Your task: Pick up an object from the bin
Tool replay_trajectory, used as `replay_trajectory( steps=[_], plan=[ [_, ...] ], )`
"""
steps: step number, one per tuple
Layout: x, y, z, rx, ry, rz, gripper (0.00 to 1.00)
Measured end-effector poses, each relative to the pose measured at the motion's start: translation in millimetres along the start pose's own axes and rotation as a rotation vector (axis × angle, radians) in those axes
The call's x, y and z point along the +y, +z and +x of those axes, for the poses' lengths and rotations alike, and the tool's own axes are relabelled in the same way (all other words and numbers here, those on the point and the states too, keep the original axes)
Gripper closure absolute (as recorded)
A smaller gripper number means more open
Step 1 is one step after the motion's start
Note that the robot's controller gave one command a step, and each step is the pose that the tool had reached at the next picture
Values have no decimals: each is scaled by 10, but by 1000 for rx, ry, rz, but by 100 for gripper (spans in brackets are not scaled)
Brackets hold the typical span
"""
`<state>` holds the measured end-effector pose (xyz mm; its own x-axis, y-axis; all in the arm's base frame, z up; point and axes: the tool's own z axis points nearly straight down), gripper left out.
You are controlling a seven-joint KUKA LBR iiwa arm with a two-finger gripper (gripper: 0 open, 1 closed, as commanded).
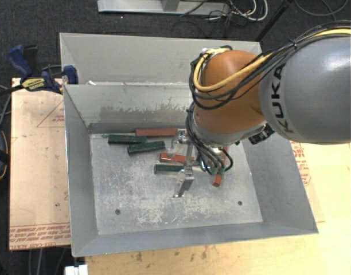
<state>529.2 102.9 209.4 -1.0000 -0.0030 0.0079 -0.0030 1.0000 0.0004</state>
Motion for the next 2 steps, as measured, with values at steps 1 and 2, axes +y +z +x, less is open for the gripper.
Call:
replay_trajectory(
  steps=[1,2],
  plan=[
    [-6,-42,-17,-8,3,-1,0],
    [-56,381,-314,-18,-19,-2,0]
  ],
)
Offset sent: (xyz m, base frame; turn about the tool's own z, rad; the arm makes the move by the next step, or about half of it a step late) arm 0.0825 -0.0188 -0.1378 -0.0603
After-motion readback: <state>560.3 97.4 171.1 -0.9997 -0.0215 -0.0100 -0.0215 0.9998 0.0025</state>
